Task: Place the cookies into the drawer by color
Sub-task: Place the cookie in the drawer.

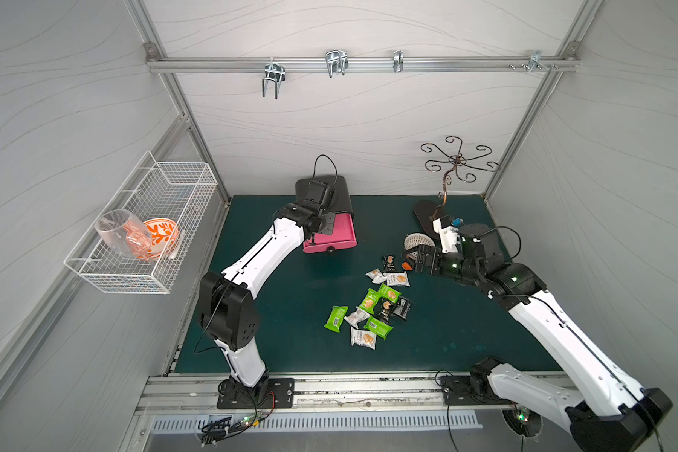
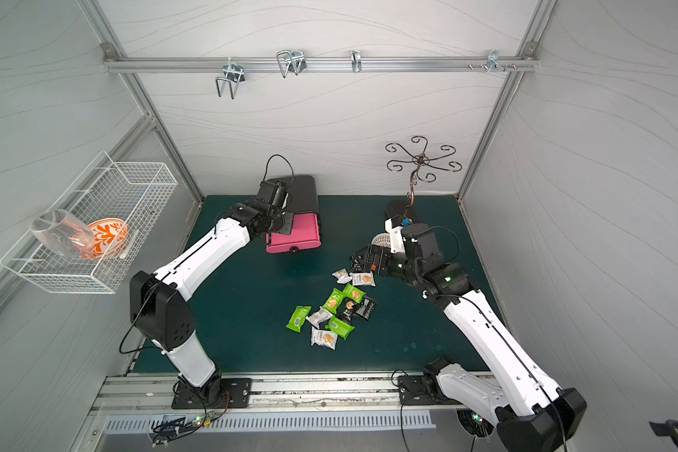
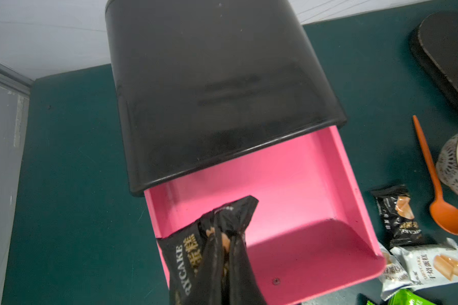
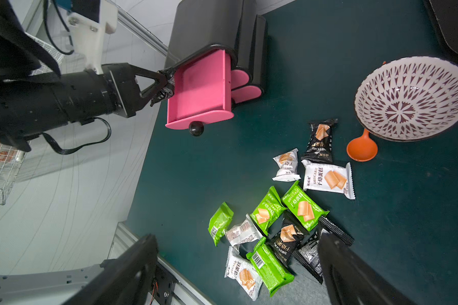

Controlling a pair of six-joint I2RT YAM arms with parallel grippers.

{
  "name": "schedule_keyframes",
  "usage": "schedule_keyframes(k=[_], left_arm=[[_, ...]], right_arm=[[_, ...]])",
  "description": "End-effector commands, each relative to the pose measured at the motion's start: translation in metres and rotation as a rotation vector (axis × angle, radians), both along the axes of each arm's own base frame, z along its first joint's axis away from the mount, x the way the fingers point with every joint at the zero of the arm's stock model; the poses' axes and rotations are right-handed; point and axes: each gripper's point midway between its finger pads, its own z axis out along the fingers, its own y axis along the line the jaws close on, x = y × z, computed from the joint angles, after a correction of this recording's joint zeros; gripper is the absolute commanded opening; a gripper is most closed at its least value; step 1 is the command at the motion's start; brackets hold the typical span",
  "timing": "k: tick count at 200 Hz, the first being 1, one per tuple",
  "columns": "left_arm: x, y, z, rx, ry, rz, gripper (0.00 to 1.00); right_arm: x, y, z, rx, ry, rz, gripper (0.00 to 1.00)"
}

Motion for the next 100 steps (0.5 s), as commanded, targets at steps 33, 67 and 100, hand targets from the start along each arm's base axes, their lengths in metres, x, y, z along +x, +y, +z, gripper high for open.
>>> schedule_keyframes(k=[33, 67, 100], left_arm=[[0.012, 0.002, -0.018, -0.003, 0.026, 0.018, 0.00], [0.010, 0.001, -0.026, -0.013, 0.047, 0.023, 0.01], [0.005, 0.002, -0.018, -0.041, 0.023, 0.032, 0.21]], right_arm=[[0.001, 0.000, 0.007, 0.018, -0.020, -0.008, 0.99], [0.001, 0.000, 0.008, 0.014, -0.023, -0.005, 0.99], [0.001, 0.000, 0.008, 0.016, -0.022, -0.006, 0.99]])
